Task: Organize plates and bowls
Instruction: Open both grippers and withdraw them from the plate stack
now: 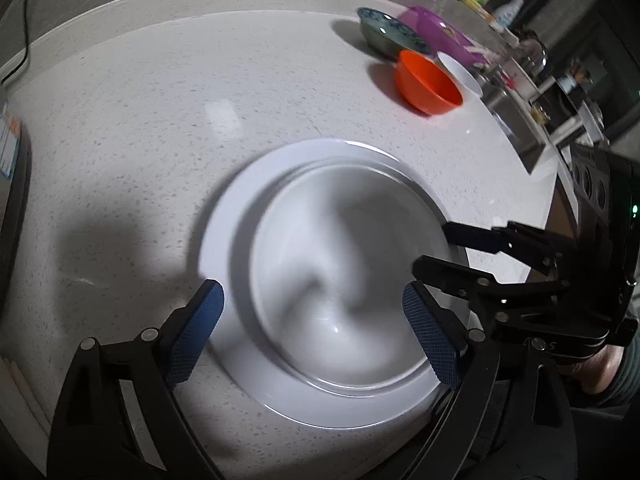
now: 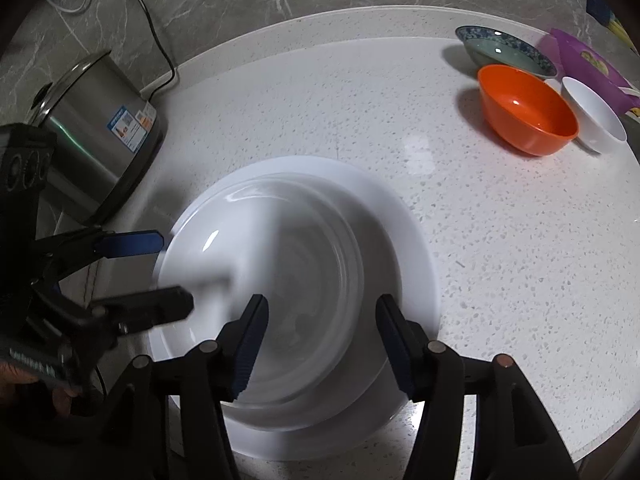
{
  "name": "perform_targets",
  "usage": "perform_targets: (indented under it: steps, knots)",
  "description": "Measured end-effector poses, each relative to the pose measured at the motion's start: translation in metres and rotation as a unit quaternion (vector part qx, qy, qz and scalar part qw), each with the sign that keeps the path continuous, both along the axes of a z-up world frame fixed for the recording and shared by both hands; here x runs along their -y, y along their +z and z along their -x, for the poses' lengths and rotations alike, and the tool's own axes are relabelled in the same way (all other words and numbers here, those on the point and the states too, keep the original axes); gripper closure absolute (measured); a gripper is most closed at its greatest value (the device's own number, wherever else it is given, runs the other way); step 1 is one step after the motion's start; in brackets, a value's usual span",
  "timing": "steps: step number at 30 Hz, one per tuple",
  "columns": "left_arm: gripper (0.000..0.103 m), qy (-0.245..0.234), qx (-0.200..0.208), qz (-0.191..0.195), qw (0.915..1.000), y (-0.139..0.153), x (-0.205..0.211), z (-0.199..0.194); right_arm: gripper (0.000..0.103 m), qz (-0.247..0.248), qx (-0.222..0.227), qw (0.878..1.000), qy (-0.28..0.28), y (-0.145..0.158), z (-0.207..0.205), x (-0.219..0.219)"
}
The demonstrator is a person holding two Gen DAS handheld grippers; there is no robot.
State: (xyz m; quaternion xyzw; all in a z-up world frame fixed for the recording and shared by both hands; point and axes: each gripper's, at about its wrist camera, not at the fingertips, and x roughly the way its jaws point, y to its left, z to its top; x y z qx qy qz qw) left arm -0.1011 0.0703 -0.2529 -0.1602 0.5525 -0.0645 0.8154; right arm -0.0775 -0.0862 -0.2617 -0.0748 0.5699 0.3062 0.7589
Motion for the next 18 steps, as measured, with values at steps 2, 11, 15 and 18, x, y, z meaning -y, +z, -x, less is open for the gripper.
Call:
perform_targets:
  steps: [2,11,15,18]
  knots:
    - [0.012,0.011,0.009,0.01,0.9999,0.004,-0.006,0.001,0.043,-0.008,0.001,1.0,-0.006,0.003,-0.002,0.004]
    - [0.0,0.095,0.034,0.065,0.9928,0.022,-0.042,-0.018,0.024,-0.092,0.005,0.991,-0.101,0.029,-0.025,0.064]
    - [0.0,0.115,0.027,0.061,0.9912,0.026,-0.043,-0.04,0.023,-0.128,-0.013,0.978,-0.163,0.035,-0.053,0.113]
    - [0.0,0.126,0.0,0.07,0.9895,0.025,-0.045,-0.053,0.021,-0.167,-0.036,0.961,-0.215,0.037,-0.083,0.158]
